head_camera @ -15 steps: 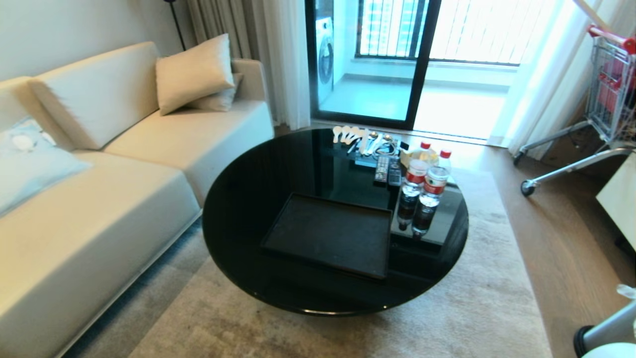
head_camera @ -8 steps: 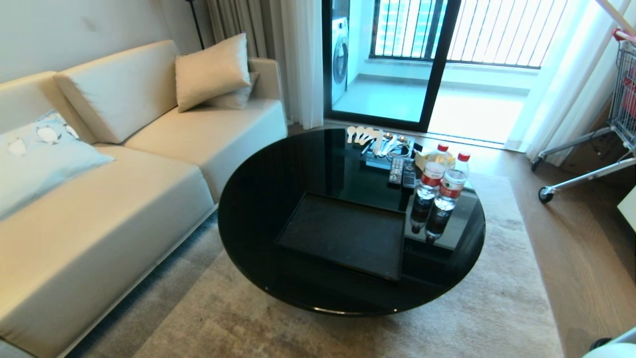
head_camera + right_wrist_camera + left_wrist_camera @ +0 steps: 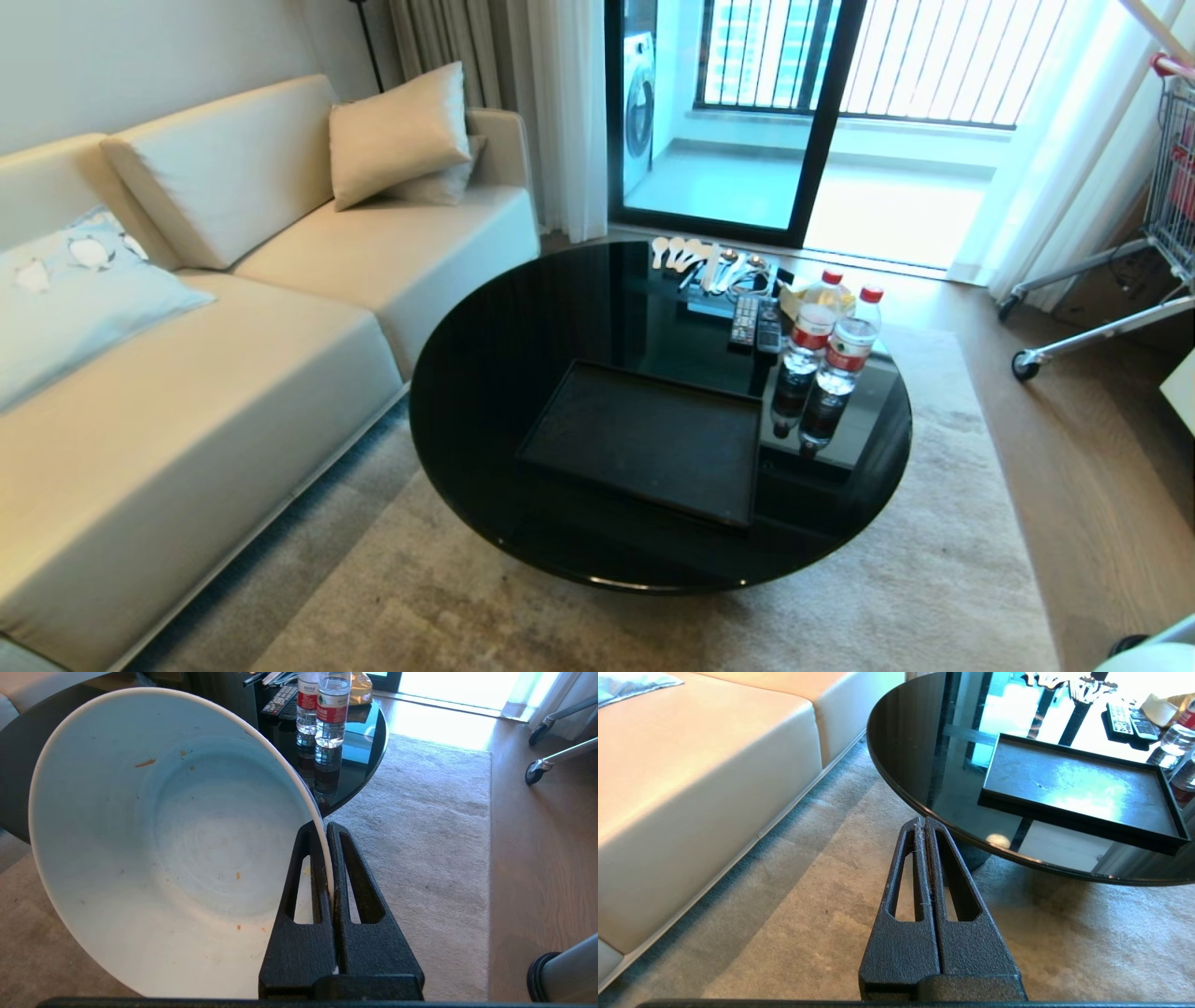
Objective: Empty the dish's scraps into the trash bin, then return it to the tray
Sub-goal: Put the bowl back to the table
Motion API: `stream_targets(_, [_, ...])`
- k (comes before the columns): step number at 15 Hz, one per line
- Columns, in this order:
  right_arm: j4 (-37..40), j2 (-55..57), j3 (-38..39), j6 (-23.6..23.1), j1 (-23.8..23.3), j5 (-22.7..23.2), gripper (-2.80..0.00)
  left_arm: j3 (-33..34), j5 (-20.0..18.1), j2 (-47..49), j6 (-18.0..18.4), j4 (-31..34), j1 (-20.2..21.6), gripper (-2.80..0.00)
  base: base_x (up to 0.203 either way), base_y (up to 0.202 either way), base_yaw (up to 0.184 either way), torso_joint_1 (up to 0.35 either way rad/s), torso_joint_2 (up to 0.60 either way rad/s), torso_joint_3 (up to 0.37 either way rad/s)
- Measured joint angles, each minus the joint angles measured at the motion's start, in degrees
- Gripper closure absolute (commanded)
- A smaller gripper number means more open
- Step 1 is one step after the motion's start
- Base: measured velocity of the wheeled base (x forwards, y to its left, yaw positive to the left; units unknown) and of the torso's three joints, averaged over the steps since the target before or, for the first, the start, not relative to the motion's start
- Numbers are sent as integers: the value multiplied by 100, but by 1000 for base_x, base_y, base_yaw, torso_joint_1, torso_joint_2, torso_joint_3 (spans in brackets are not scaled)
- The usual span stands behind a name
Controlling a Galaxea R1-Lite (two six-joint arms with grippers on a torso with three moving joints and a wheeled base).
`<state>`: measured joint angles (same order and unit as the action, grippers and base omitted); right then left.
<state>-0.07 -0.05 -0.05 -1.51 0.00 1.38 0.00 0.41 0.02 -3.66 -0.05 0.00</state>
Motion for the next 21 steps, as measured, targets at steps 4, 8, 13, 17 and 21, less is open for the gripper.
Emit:
stream_targets(4, [0,-2,0,-5,0,-1,0,0,1,0,0,-2,0,0,0,0,0,0,0,0])
stream_targets(8, [0,0,0,-2,0,1,0,0,2,0,1,-2,0,0,23,0,0,1,1,2])
stream_targets(13, [0,0,0,-5,0,-1,0,0,-1,0,2,-2,0,0,186,0,0,7,5,4])
stream_targets(17, [0,0,0,0,0,0,0,0,0,0,1,-2,0,0,187,0,-1,3,3,-1])
stream_targets(21, [-2,0,2,-2,0,0,0,0,0,0,1,-2,0,0,27,0,-1,2,2,1])
